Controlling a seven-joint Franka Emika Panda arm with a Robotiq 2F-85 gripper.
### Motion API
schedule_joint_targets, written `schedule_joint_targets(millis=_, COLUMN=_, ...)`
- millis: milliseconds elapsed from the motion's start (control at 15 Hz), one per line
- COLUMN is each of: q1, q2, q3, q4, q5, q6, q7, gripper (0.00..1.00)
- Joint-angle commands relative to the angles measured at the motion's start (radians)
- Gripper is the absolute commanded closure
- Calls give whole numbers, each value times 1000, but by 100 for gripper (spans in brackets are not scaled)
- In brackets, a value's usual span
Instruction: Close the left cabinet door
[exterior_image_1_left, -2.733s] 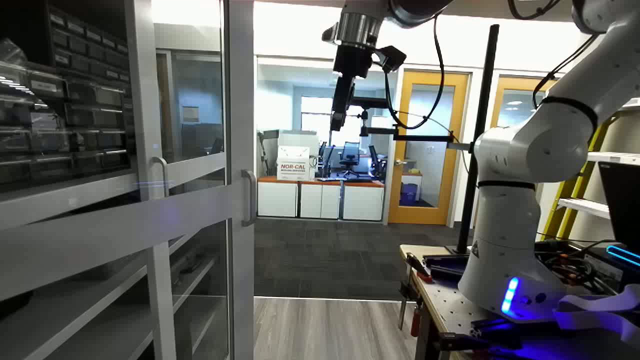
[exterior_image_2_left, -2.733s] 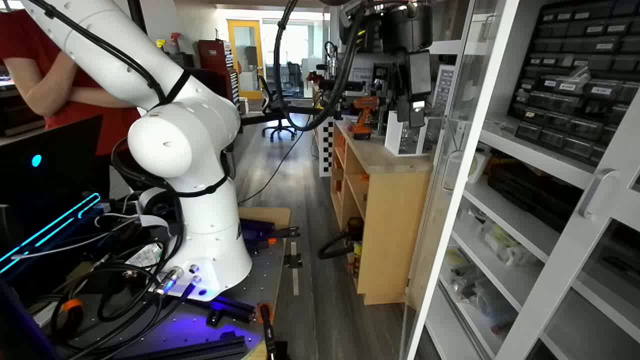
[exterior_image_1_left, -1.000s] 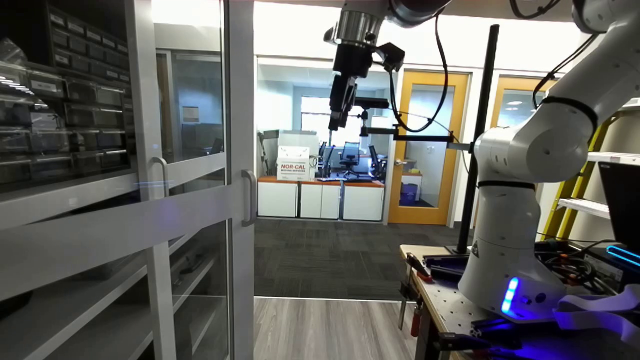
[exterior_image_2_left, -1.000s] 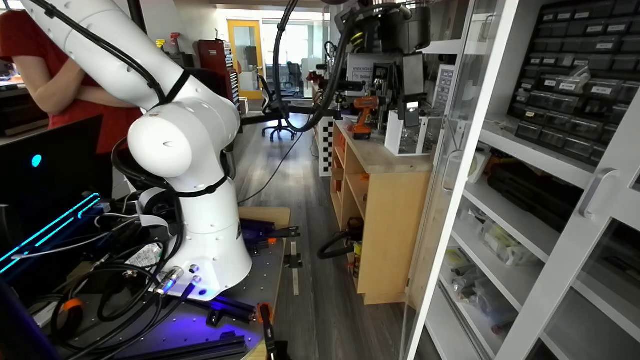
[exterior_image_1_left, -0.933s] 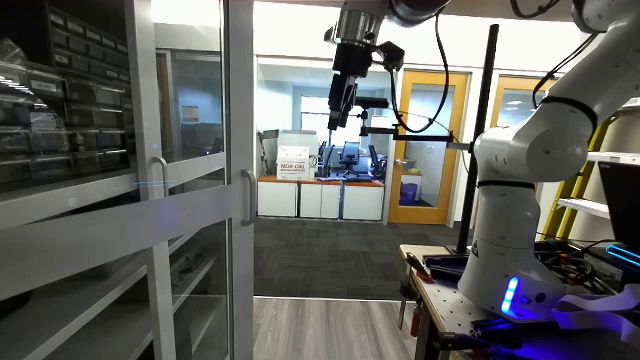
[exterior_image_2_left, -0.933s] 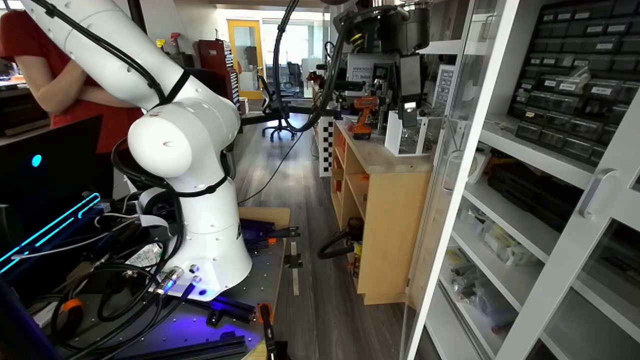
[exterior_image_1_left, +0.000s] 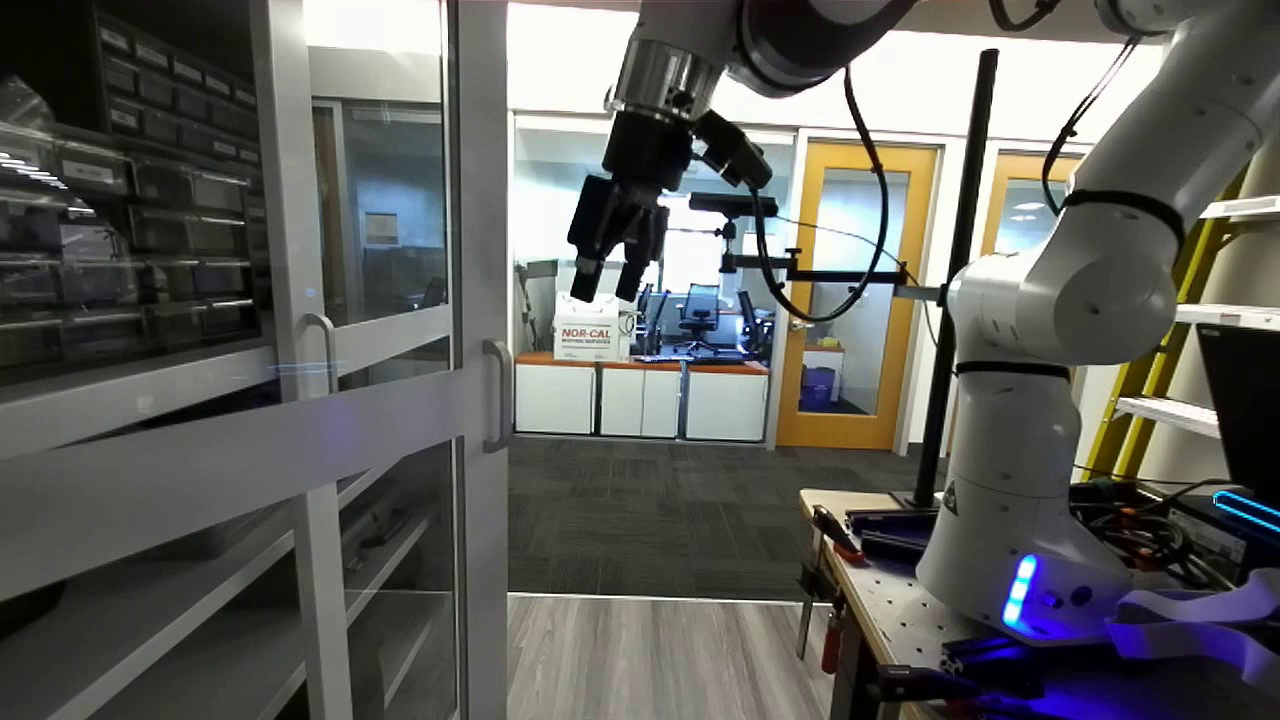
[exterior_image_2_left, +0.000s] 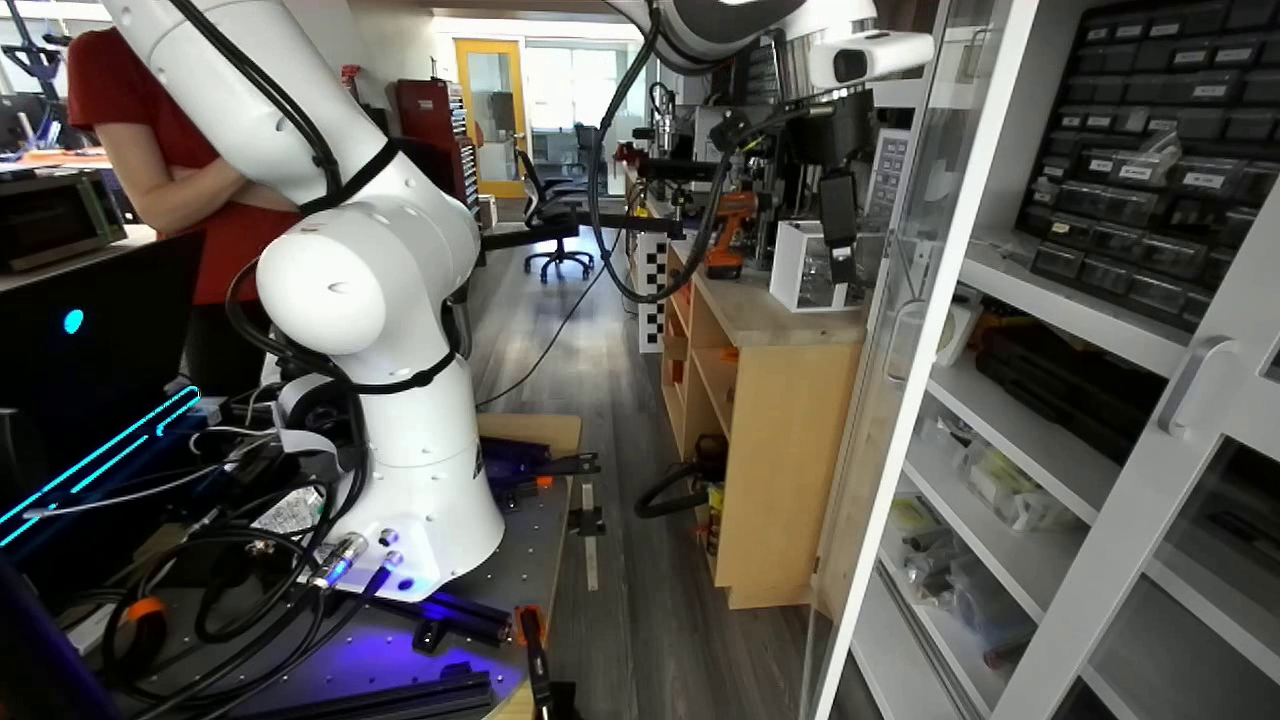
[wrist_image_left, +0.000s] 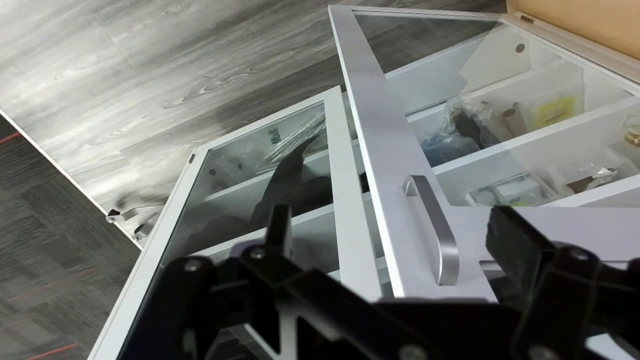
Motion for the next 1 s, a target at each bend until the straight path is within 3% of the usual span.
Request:
schedule_joint_targets(millis=0, q1=0, q2=91, q3=39, q4=15, q5=-19, q6=111, q7=92, gripper=0)
schedule_joint_targets(millis=467, q1=-15, q2=239, q3=115, q4=56, q5=-149, q6=255, q7=272, gripper=0)
schedule_joint_targets(millis=933, q1=-4, q2=350, q3=79, q4=107, q5=-315, q6=294, q7=391, gripper=0)
